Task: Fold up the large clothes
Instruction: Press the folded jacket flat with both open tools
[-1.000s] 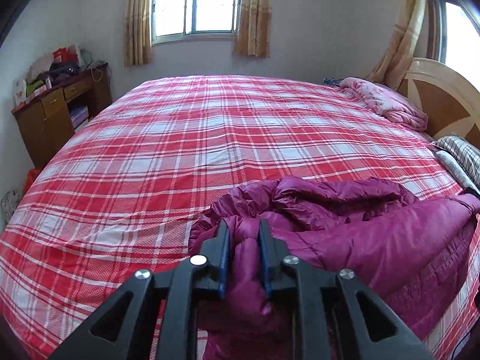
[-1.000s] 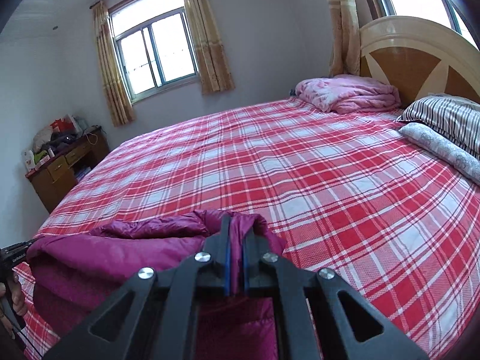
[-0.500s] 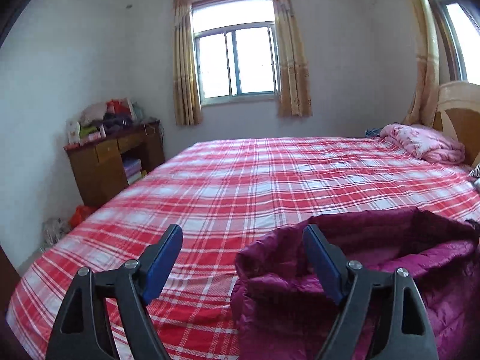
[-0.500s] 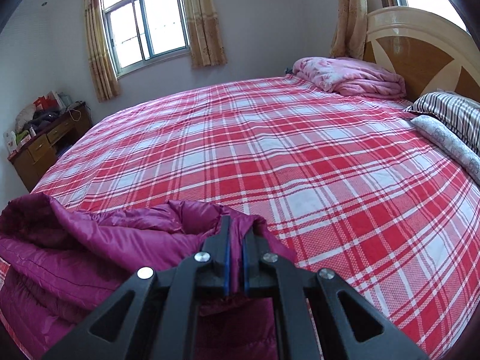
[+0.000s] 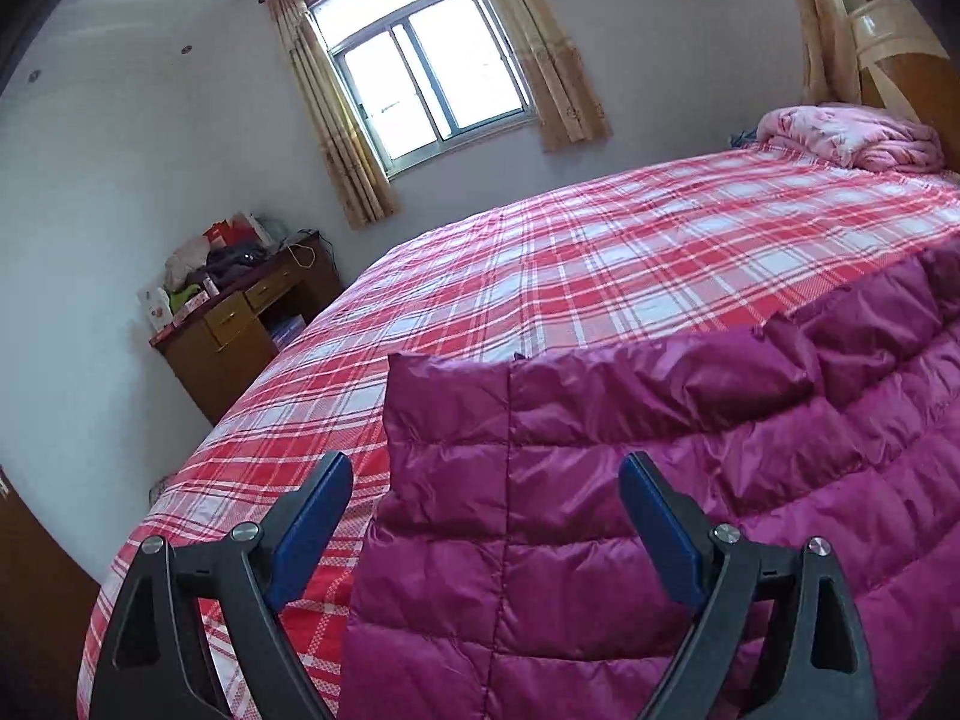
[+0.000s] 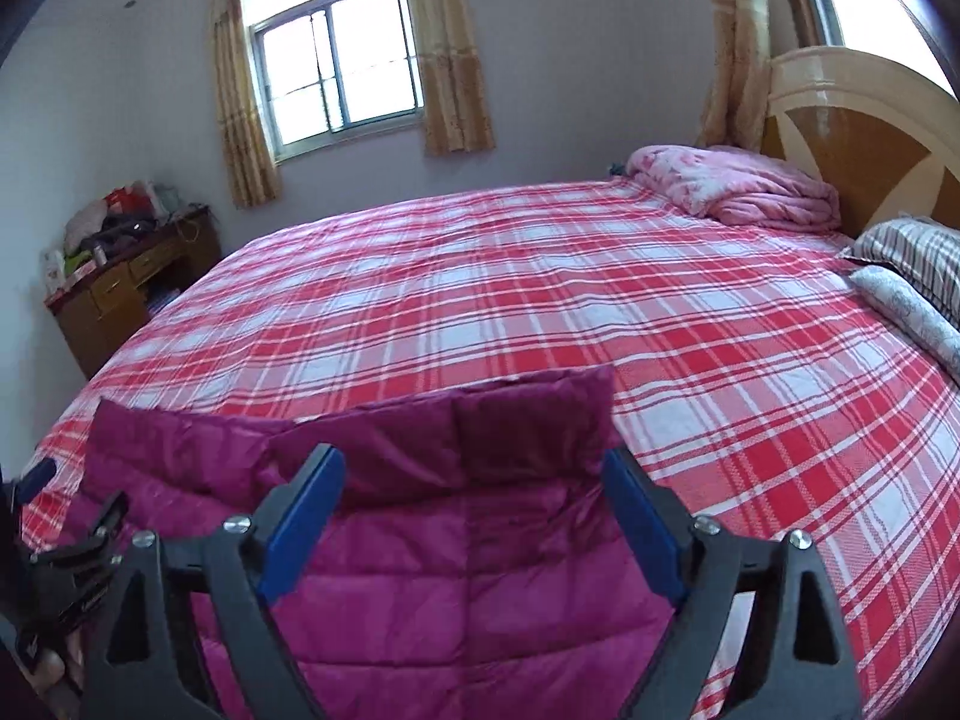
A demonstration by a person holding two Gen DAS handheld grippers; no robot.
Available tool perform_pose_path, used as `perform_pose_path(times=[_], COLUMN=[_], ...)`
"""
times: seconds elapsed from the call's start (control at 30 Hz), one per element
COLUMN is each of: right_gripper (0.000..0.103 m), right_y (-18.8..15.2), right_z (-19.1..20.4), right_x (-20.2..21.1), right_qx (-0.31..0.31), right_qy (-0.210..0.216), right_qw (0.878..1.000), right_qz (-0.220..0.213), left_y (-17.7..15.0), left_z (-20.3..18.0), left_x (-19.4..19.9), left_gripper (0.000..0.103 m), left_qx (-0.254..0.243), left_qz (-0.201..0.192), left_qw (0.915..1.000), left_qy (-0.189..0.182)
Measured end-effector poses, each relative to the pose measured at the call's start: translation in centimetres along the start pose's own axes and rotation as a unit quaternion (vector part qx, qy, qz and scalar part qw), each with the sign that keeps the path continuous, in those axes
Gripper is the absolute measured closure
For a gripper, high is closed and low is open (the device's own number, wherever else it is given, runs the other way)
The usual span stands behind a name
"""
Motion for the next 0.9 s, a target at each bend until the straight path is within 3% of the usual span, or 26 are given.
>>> perform_pose_path(times=[0.1,0.17,0.37,0.47,0.9], right_gripper=[0.018,0.019,0.022,0.022,0.022], right_y=[-1.2,-1.9,-2.6,-2.8,-3.6], right_z=[3.0,4.1,3.6,3.0,3.2], right_x=[-1.3,-2.9,-7.0,-7.8,-8.6], right_qx=[0.036,0.05,0.037,0.021,0.014], right_qy=[0.007,-0.003,-0.025,-0.022,-0.024], right_qw=[0.999,0.999,0.997,0.997,0.995], right_qz=[0.01,0.017,0.056,0.067,0.092], left_y=[1.6,2.3,1.4,0.2,-0.7], left_z=[-1.1,-2.1,-2.1,-1.4,-2.2], left_x=[1.4,1.1,-5.0,-7.5,-9.9], left_gripper=[0.012,0.012,0.012,0.012,0.01], left_qx=[-0.01,-0.023,-0.009,0.022,0.023], left_qz=[-0.035,-0.038,0.033,0.074,0.112], left_qw=[0.9993,0.999,0.9992,0.9971,0.9932], left_qy=[-0.003,-0.001,0.021,0.002,-0.017])
Point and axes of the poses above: each gripper's, at about its wrist camera, not at the fingertips, and x roughly against the way its jaws point, z to its left, y to its top, the point moved 4 cm from there along -x, roughly the way its jaws point, and after that the axes turned 11 degrees about -y, right-handed, at the moved point
